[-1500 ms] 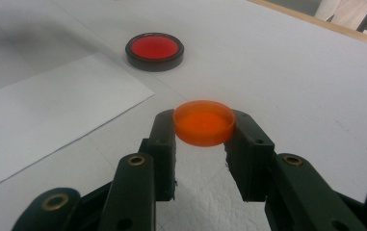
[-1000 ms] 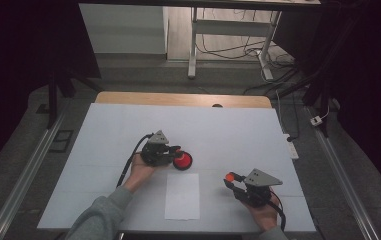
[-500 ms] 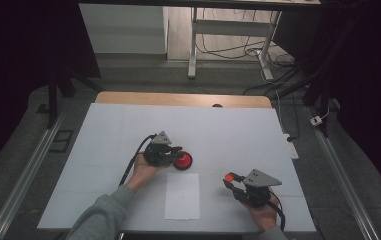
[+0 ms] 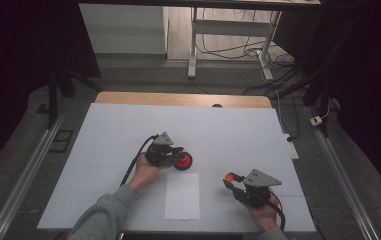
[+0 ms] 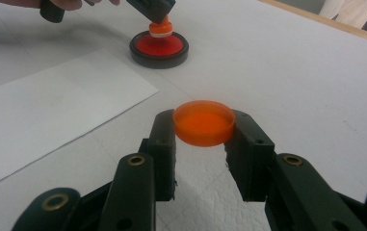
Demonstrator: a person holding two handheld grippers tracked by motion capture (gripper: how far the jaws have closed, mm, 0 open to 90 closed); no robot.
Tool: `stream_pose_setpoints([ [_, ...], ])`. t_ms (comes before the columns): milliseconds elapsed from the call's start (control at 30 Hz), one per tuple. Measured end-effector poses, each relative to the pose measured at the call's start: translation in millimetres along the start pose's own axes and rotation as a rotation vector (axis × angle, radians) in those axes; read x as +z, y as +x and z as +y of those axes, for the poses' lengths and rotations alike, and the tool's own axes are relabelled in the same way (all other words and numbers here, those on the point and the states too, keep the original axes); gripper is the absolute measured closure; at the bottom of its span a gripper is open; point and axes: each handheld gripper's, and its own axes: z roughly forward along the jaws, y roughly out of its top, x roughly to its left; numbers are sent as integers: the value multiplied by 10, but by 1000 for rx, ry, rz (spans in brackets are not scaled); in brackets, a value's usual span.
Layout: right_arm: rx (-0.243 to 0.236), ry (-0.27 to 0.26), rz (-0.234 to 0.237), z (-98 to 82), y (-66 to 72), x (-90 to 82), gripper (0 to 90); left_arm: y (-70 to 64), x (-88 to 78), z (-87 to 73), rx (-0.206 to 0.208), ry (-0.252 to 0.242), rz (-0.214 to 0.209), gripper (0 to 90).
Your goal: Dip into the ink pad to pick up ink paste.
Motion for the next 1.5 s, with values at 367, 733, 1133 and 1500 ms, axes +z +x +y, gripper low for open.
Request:
stream_pose_setpoints([
  [367, 1, 1, 0, -3, -2, 1, 644, -26, 44, -15, 24, 30, 16, 720],
  [733, 2, -1, 4, 1, 15, 7, 644, -58, 61, -21, 37, 38, 36, 722],
  [1133, -2, 0, 7, 1, 20, 7, 644, -122, 78, -27, 64, 41, 76, 724],
  [1500, -1, 2, 6, 2, 27, 12, 644, -150, 85, -67, 78, 19, 96, 725],
])
